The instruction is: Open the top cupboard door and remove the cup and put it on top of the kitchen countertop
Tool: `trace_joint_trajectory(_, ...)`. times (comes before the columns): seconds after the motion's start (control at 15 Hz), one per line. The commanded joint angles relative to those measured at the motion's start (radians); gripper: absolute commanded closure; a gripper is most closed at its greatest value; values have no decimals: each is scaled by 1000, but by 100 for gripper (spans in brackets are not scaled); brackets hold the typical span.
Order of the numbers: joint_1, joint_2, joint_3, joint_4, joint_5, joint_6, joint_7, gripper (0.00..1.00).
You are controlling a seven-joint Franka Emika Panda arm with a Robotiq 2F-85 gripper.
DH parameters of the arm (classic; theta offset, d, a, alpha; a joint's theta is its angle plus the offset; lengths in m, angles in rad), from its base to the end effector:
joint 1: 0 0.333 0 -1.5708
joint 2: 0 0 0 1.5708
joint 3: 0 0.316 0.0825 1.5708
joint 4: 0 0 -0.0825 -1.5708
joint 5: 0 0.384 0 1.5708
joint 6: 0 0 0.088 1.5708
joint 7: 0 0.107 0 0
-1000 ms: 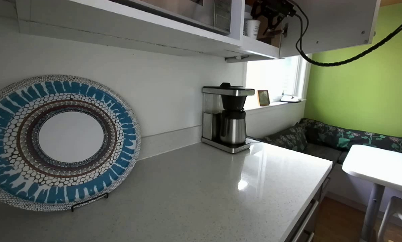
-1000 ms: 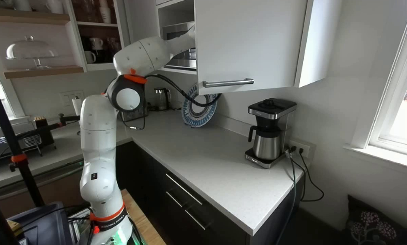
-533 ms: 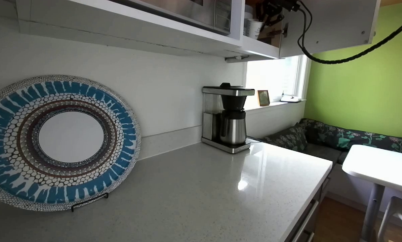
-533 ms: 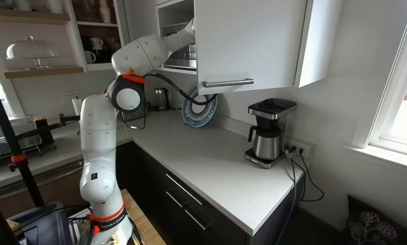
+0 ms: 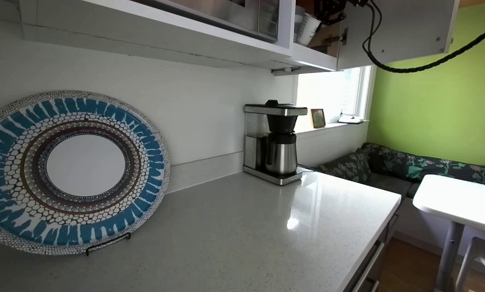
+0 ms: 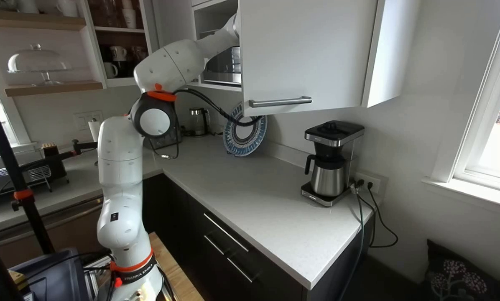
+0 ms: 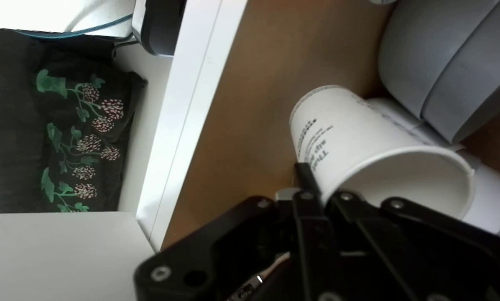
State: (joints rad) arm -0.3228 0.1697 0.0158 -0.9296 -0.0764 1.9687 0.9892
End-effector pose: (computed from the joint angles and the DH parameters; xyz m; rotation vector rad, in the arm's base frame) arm 0.5488 -0.1808 0.8768 -2.1250 1.6168 -1.2048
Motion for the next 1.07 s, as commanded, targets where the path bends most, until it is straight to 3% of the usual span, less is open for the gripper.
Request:
trace_joint_trajectory(0.0, -33, -32, 0, -2, 81, -47, -41, 99)
trace_joint_trajectory(0.53, -62, -169, -4, -83, 162, -198, -152, 99)
trace_joint_trajectory(1.0, -65, -284, -18, -184, 123, -341, -218, 99)
